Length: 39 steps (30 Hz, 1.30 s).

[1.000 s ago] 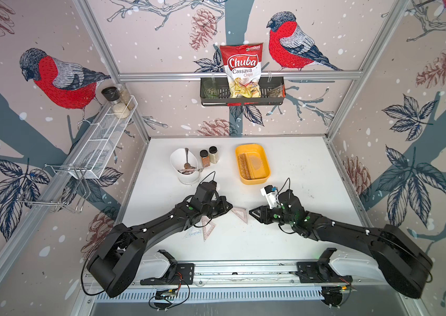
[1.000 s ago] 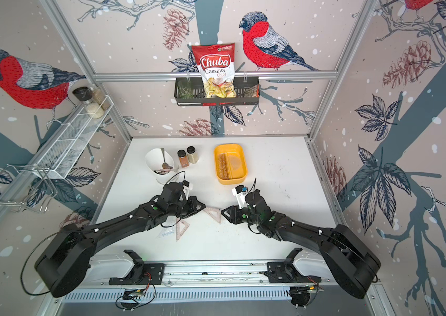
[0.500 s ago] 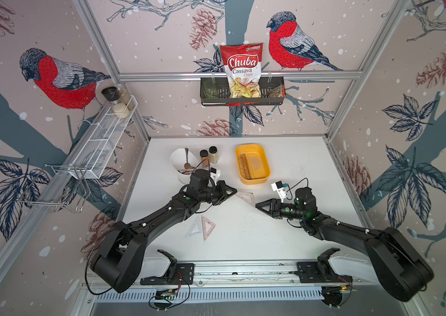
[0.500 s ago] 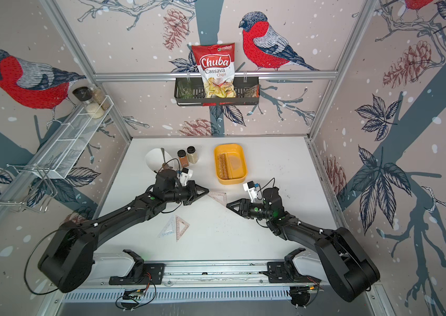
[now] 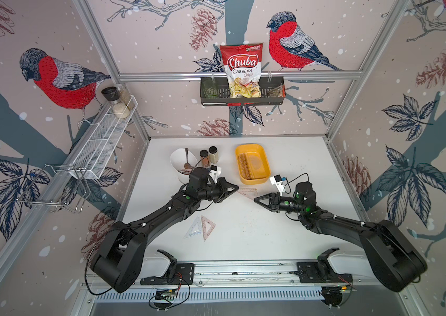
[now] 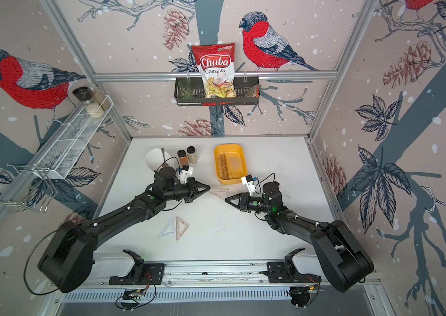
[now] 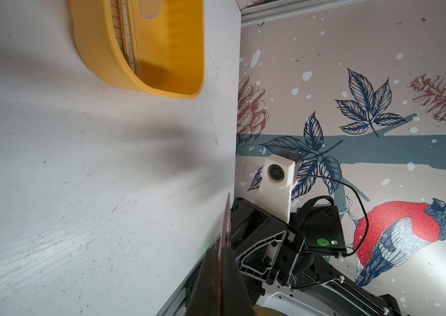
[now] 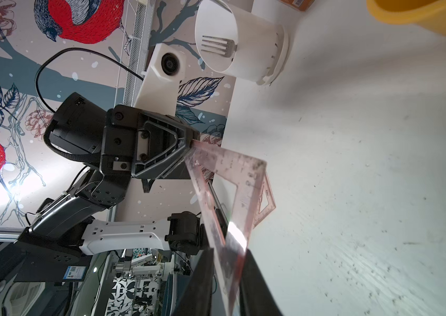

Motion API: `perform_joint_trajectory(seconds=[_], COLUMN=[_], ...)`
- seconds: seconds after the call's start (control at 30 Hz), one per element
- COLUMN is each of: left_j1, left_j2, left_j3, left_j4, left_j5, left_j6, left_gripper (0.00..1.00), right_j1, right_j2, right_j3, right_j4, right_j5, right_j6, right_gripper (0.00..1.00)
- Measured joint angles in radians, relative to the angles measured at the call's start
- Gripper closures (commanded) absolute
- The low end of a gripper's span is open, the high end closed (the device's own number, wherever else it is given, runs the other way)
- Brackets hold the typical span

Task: Put the scattered rulers into the storage box
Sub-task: Pick up the ruler from the center of the board, then place the ruler in the storage box.

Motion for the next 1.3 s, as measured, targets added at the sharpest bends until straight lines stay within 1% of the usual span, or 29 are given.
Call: perform_joint_trajectory(seconds=[0.1, 0.3, 0.33, 0.4, 0.43, 0.5, 0.6, 0.77, 0.93, 1.03, 1.13, 1.3], left_j1=[0.000, 0.000, 0.000, 0.000, 0.000, 0.000, 0.002, 0.017, 0.040, 0.051, 0.063, 0.071], left_j2=[-0.002, -0.002, -0.002, 0.000, 0.003, 0.009, 0.022, 0.036, 0.090, 0.138, 0.187, 0.246], left_j3=[0.000, 0.010, 0.017, 0.038, 0.050, 0.086, 0.160, 0.266, 0.349, 0.392, 0.420, 0.457], left_j4=[0.001, -0.007, -0.014, -0.034, -0.043, -0.092, -0.182, -0.314, -0.424, -0.456, -0.479, -0.492], left_j5=[-0.004, -0.014, -0.019, -0.033, -0.038, -0.061, -0.092, -0.174, -0.250, -0.277, -0.291, -0.291], left_j6=[0.000, 0.017, 0.027, 0.050, 0.065, 0.105, 0.177, 0.306, 0.415, 0.460, 0.494, 0.526], left_gripper=[1.00, 1.00, 0.97, 0.78, 0.72, 0.65, 0.58, 0.57, 0.57, 0.58, 0.58, 0.59], right_j1=[-0.004, -0.019, -0.023, -0.032, -0.040, -0.064, -0.102, -0.148, -0.182, -0.183, -0.183, -0.186], right_j2=[-0.009, -0.026, -0.027, -0.024, -0.019, 0.000, 0.049, 0.195, 0.398, 0.507, 0.600, 0.719], right_j3=[0.005, 0.047, 0.059, 0.092, 0.111, 0.153, 0.225, 0.412, 0.644, 0.779, 0.883, 1.009], right_j4=[-0.001, -0.083, -0.106, -0.161, -0.188, -0.246, -0.332, -0.485, -0.611, -0.676, -0.718, -0.777], right_j5=[-0.007, -0.011, -0.010, -0.010, -0.009, 0.008, 0.049, 0.122, 0.206, 0.252, 0.272, 0.276], right_j6=[0.000, -0.038, -0.053, -0.085, -0.105, -0.142, -0.189, -0.277, -0.345, -0.387, -0.411, -0.425], right_gripper=[0.93, 0.97, 0.98, 0.99, 1.00, 1.00, 1.00, 1.00, 1.00, 1.00, 1.00, 1.00])
